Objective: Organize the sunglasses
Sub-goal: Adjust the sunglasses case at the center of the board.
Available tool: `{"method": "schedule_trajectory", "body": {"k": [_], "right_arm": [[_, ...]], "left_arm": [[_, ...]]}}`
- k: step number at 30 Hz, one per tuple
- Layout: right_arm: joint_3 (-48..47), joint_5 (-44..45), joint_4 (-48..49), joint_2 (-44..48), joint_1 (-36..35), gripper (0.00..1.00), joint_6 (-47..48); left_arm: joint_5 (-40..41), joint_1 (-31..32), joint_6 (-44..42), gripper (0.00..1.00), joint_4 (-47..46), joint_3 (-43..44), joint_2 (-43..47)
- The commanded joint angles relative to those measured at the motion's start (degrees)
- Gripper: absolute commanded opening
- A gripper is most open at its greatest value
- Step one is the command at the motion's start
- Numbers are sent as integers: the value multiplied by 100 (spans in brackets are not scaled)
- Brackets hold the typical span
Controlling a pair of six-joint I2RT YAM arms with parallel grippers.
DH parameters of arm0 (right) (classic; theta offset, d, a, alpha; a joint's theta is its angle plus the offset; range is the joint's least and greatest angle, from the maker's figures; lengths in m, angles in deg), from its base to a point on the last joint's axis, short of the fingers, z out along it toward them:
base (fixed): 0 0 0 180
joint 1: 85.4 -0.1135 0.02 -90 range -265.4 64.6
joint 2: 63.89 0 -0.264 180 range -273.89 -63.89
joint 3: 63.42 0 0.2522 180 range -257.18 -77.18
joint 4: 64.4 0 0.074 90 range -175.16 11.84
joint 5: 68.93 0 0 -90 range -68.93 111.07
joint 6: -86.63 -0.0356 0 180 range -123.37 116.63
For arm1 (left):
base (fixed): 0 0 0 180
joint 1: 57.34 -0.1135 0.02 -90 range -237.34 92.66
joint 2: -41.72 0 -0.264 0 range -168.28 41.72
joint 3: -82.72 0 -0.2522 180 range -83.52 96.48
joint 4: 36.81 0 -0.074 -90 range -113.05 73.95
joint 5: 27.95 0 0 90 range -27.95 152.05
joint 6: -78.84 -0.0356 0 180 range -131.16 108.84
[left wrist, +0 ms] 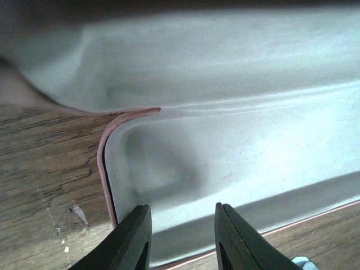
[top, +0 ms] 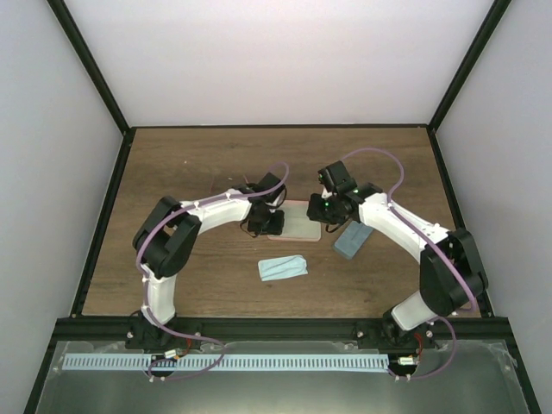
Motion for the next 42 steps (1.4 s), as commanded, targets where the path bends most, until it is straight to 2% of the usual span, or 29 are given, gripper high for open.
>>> {"method": "schedule_trajectory", "body": {"k": [1, 5, 9, 18, 22, 36, 42], "right_arm": [[-167, 71, -51, 196, -40, 28, 9], [-129, 66, -64, 247, -39, 28, 18], [-42, 67, -31, 266, -39, 28, 5], [43, 63, -11, 330, -39, 28, -44], [104, 63, -6, 374, -39, 28, -69], [363, 292, -201, 869, -70, 29, -171], [781, 394, -387, 1447, -214, 32, -167]], "left_arm": [[96, 70, -27, 33, 132, 5, 204], [58, 99, 3, 37, 139, 12, 277], [-17, 125, 13, 52, 107, 81, 329], [-33, 172, 13, 52, 127, 105, 412], [-33, 217, -4, 63, 154, 97, 489], [-19, 458, -26, 63, 471, -191, 1287], [559, 611, -89, 62, 897, -714, 2149]]}}
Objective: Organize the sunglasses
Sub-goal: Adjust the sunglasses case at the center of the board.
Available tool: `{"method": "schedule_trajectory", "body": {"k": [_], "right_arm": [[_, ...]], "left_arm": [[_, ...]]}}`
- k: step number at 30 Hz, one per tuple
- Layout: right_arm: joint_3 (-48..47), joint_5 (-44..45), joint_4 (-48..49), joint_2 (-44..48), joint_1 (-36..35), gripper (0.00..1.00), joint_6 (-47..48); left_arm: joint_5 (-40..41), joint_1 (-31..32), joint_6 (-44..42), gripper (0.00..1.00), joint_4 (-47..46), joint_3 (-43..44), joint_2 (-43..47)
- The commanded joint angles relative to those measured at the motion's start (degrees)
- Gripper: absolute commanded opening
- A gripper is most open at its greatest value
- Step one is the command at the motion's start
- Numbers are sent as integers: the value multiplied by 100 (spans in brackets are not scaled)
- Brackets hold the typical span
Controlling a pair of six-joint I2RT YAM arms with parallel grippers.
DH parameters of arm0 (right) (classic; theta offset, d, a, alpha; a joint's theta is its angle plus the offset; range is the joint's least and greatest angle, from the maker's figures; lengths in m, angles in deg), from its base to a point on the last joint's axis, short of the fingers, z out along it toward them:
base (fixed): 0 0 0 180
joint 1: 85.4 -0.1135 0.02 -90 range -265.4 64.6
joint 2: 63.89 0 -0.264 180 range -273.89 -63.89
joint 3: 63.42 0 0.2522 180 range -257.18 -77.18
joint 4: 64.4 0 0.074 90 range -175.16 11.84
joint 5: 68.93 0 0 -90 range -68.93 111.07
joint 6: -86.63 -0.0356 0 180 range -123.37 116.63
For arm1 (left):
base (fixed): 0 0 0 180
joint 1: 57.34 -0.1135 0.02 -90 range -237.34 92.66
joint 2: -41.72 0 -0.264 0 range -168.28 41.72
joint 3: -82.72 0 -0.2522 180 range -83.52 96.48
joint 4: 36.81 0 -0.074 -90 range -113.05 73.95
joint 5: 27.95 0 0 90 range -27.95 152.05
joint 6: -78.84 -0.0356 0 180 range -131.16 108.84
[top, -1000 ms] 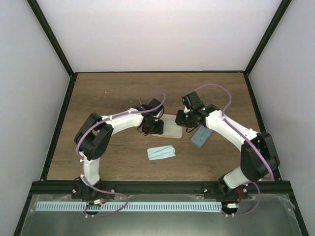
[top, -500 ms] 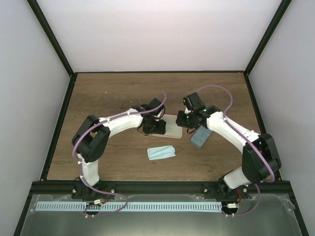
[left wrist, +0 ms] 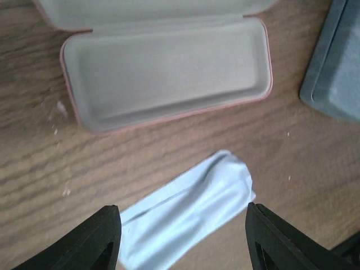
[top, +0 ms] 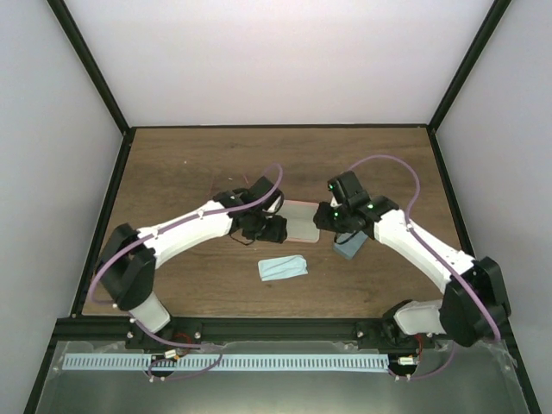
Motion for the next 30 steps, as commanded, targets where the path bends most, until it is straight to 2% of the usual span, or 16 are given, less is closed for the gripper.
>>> {"method": "schedule_trajectory", "body": {"k": [1, 5, 10, 14, 16, 30], "right_arm": [[285, 185, -270, 473, -158, 32, -50], [463, 165, -403, 489, -500, 32, -166], [586, -212, -293, -7, -1070, 34, -370], [579, -245, -295, -409, -1271, 44, -493], [611, -271, -241, -438, -1279, 48, -520], [676, -463, -132, -1026, -1362, 49, -353]], "left_arm": [[508, 62, -97, 62, 508, -306, 614], [584, 63, -97, 59, 599, -787, 924], [94, 106, 329, 59, 320, -1535, 1034], [-171, 167, 644, 74, 117, -1898, 1027], [-181, 195, 749, 77, 68, -1987, 958], [-306, 343, 1067, 73, -497, -2026, 249]]}}
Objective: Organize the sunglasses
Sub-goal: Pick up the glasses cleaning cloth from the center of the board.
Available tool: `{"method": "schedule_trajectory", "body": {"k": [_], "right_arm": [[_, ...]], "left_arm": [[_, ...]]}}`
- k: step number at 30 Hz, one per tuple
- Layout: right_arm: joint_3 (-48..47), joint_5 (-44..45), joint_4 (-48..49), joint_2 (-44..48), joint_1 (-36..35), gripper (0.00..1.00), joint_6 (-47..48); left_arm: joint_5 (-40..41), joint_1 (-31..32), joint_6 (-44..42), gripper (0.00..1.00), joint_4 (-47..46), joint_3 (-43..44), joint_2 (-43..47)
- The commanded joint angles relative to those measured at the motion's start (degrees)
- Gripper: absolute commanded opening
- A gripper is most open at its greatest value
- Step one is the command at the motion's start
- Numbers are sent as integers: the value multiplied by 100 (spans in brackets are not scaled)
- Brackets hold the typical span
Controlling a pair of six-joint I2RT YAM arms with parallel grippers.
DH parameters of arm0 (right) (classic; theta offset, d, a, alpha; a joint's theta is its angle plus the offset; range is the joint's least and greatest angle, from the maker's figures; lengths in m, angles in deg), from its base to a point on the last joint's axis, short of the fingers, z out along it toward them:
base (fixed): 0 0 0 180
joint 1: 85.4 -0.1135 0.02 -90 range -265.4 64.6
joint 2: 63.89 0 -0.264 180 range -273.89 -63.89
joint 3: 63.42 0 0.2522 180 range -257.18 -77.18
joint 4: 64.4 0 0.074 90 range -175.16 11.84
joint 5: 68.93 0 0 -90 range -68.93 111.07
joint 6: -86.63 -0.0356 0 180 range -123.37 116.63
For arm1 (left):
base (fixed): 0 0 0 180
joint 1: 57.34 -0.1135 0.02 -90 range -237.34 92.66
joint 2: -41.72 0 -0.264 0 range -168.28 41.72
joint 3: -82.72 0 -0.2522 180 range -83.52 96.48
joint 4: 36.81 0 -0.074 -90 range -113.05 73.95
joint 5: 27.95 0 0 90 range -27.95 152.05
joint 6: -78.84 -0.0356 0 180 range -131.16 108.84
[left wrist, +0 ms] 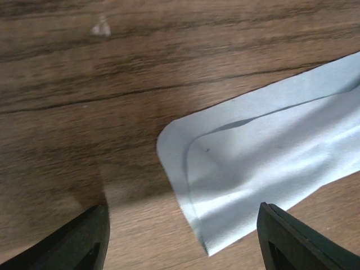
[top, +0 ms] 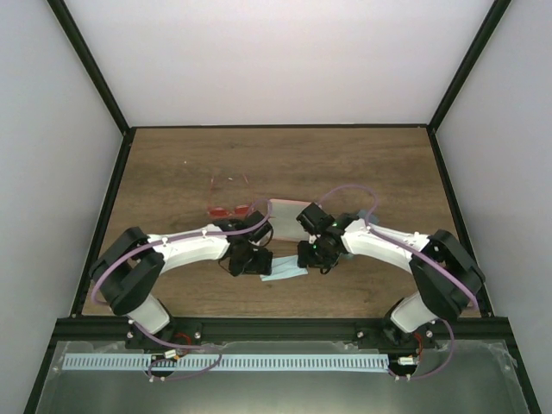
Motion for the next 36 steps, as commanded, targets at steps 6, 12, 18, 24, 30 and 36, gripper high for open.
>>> {"method": "schedule_trajectory", "body": {"k": [6, 12, 18, 24, 30, 36], "right_arm": [[-66, -213, 161, -305, -53, 49, 141], [-17, -443, 281, -352, -53, 46, 124], [45, -628, 442, -476, -53, 42, 109], [32, -773, 542, -558, -53, 29, 109], [94, -828, 592, -570, -53, 25, 77], [127, -832, 638, -523, -53, 6, 50]], "left_arm": [[-116, 68, 50, 66, -162, 115, -350], [-252, 112, -8, 54, -238, 151, -410], [-350, 130, -42, 42, -280, 144, -501], [-285, 131, -52, 31, -269, 143, -456], [-214, 126, -52, 24, -350, 78, -439], [-64, 126, -52, 10, -379, 34, -456]]}}
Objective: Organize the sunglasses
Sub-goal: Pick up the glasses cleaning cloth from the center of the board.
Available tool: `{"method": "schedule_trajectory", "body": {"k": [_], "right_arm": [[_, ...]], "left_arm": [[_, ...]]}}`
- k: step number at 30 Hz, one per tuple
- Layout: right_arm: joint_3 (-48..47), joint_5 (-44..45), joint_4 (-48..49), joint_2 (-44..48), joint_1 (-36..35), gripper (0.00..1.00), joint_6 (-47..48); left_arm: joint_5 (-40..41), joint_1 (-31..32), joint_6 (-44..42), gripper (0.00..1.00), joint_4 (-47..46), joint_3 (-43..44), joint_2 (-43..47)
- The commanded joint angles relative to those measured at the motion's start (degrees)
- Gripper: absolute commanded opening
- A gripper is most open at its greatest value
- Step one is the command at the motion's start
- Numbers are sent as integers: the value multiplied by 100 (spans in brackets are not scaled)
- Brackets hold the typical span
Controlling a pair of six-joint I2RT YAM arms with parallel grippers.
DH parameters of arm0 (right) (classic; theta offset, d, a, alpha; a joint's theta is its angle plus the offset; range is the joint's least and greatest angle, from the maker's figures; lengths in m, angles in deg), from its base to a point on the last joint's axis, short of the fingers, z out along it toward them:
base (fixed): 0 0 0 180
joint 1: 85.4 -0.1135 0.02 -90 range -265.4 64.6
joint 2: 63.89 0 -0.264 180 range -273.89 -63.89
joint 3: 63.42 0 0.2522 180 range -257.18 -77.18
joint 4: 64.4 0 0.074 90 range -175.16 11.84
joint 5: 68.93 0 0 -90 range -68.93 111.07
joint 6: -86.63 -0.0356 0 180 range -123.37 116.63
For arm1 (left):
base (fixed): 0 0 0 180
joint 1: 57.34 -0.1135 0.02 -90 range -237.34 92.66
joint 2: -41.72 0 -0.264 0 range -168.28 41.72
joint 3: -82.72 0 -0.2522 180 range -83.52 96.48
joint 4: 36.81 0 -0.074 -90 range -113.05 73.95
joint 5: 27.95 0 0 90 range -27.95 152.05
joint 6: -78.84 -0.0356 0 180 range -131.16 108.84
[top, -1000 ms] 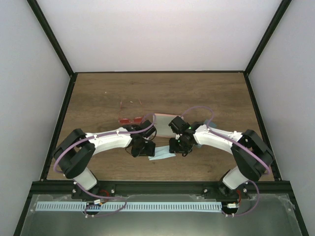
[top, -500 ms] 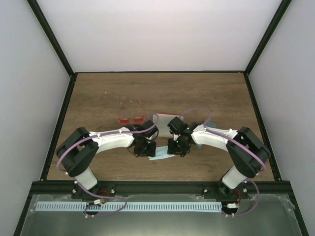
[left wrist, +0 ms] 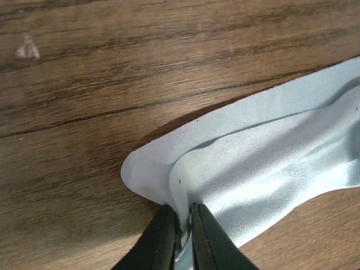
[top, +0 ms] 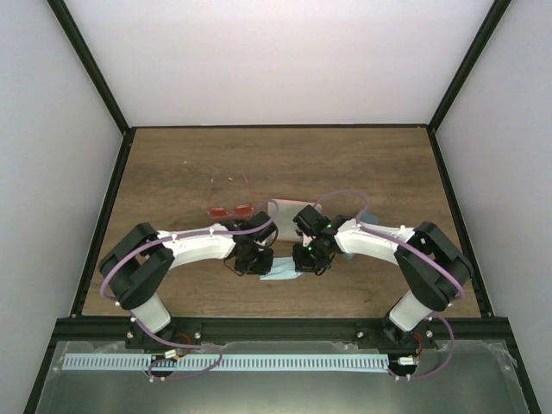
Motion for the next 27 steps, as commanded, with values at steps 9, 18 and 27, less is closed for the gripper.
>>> {"method": "schedule_trajectory", "body": {"k": [9, 18, 27], "right_arm": [[-250, 208, -199, 267, -49, 1, -5], [-600, 333, -541, 520, -49, 1, -7], [-588, 367, -567, 626, -49, 1, -94]], "left_arm": [[391, 42, -8, 4, 73, 20, 150], [495, 33, -251, 4, 481, 634, 306], [486, -12, -284, 4, 570, 623, 426]]}}
